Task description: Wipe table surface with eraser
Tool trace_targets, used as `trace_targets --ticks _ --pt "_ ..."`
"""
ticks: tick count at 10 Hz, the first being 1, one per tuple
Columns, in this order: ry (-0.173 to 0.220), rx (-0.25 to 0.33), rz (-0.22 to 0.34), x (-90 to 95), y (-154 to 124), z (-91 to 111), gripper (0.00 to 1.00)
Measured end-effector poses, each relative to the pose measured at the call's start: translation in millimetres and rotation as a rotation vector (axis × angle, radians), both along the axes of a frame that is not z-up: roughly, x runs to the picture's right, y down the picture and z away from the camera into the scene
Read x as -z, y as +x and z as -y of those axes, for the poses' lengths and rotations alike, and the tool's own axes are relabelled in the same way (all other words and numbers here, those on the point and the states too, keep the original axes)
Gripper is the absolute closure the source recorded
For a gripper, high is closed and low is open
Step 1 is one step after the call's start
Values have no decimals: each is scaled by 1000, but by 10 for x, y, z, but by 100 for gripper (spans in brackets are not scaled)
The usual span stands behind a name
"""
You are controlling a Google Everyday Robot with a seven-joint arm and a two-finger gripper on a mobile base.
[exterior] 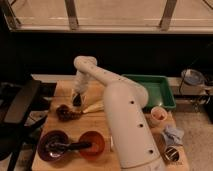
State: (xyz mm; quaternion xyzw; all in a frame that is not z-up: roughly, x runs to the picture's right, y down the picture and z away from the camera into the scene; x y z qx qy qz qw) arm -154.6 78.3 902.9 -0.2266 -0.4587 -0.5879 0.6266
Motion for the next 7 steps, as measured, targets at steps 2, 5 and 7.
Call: trace_targets --ticks 2,5,7 --pt "7 -14 -64 -67 330 100 100" --pt "26 -4 -96 -259 395 313 100" --pt "45 12 -82 -348 196 427 100"
